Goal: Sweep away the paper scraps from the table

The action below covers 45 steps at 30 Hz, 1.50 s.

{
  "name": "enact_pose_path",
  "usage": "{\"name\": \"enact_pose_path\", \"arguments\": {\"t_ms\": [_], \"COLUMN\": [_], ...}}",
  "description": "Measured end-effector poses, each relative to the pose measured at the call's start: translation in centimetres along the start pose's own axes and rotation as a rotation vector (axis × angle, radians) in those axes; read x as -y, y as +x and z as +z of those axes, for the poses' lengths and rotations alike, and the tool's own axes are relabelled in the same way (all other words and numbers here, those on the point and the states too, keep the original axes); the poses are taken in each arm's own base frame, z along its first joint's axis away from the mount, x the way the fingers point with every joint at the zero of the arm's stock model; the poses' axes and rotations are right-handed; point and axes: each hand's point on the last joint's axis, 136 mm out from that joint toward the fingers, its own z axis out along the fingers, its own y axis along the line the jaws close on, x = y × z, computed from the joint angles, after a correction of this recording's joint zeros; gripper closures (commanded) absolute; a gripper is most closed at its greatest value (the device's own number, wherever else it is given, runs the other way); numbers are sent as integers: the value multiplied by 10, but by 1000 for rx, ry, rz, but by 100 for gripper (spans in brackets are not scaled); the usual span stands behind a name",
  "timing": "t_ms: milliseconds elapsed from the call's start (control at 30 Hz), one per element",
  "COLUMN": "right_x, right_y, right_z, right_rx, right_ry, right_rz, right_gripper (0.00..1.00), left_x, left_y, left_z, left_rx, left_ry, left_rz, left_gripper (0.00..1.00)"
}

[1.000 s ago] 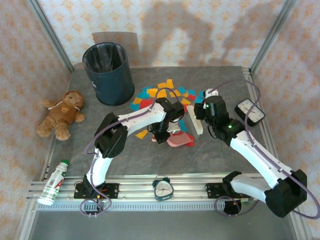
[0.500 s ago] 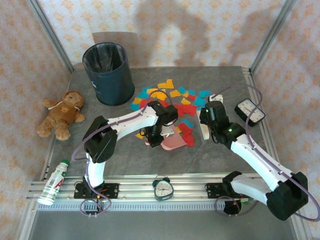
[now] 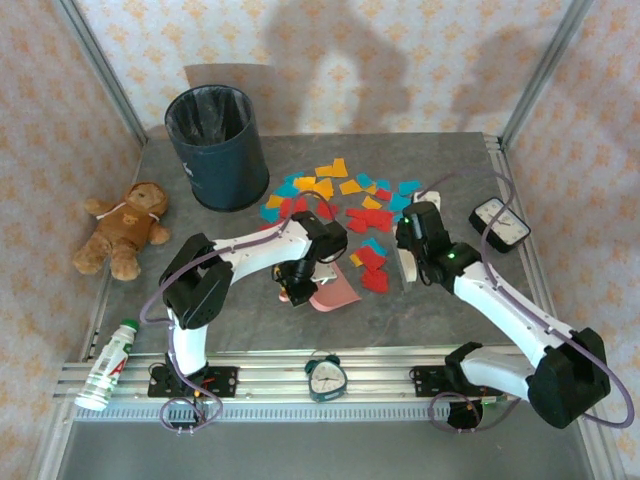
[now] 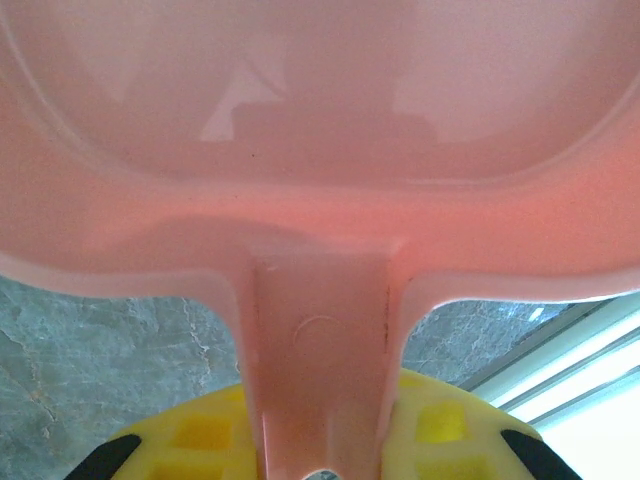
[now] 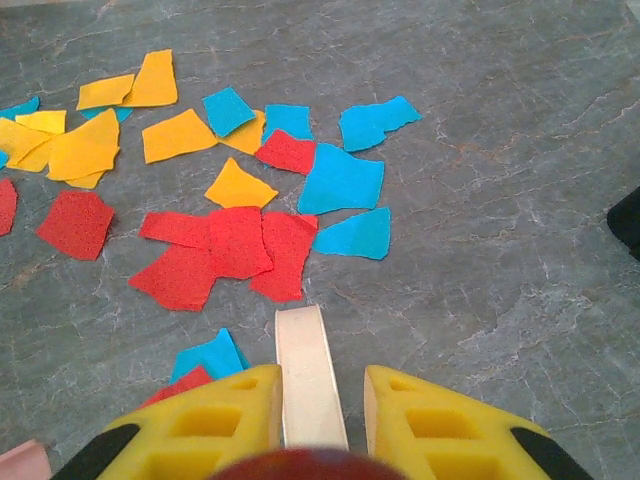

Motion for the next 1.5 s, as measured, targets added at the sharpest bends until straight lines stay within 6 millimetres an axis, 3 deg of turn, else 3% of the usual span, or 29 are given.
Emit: {"name": "enact_pose_path", "arguments": {"t_ms": [167,433,667,933,1233,1500], "right_x": [-11,-32,-44,-60,-61,-48], "right_y": [-2,0,4,3,2,-13], "right_z": [9,17,16,11,5,-20], "right_rx": [7,-18,-47,-71,-89,-28], "right_ry": [-35,-128,-197,-282,-296,-278], "right_rz": [18,25,19,-7,-9,4], "right_gripper": [100,100,100,100,100,100], "left_x": [2,-5,-15,-15,-15,-18], "left_y": [-3,-30,-47,-51,-51,-45], "left_z": [5,11,7,8,7,-1], "left_rx": [-15,-16,14,5,6,9], "left_ry": [18,32,32,34,32,4], "left_rz": [0,-36,-68,-50,-16,-8], "left_gripper": [100,100,100,100,100,100]}}
